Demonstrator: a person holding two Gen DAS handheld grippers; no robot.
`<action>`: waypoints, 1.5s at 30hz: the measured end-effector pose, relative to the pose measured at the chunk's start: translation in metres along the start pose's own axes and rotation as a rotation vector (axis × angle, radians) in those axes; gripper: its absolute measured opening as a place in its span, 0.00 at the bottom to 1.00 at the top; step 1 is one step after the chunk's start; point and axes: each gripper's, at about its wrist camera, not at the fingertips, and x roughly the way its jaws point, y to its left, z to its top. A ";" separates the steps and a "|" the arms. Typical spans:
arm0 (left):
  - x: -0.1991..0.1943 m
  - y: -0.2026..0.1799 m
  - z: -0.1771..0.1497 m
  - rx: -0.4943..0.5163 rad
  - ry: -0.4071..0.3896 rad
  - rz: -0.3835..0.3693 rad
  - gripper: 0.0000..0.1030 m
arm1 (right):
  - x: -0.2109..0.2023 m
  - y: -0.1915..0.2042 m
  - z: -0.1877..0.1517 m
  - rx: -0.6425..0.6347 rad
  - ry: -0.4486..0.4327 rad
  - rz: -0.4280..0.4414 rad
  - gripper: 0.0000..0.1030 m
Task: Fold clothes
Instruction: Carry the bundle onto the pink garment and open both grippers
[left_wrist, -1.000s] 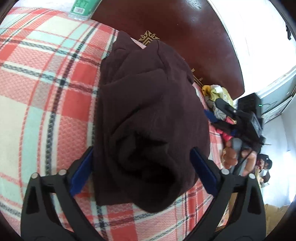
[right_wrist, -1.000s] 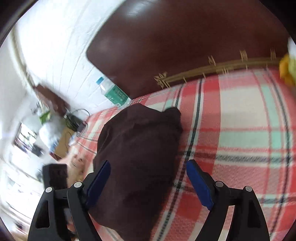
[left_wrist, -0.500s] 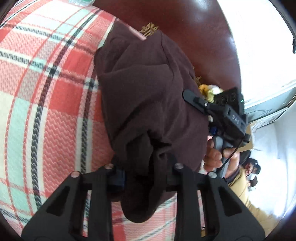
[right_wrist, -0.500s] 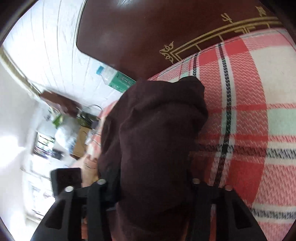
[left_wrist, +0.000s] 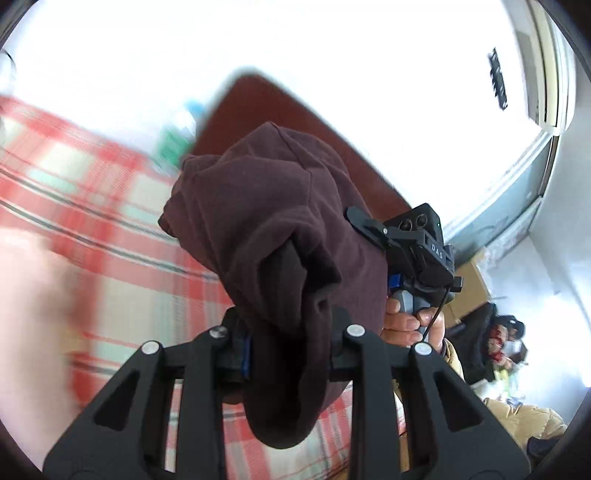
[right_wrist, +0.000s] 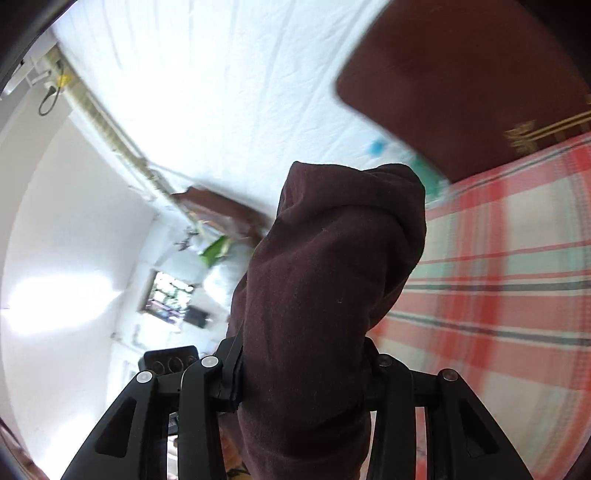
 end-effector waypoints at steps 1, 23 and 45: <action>-0.020 0.005 0.004 -0.002 -0.025 0.032 0.28 | 0.018 0.011 -0.002 0.003 0.010 0.030 0.40; -0.138 0.239 -0.088 -0.431 -0.142 0.357 0.42 | 0.304 -0.009 -0.119 0.107 0.361 -0.085 0.52; -0.162 0.092 -0.143 -0.122 -0.334 0.738 0.99 | 0.180 0.112 -0.181 -0.903 0.243 -0.318 0.92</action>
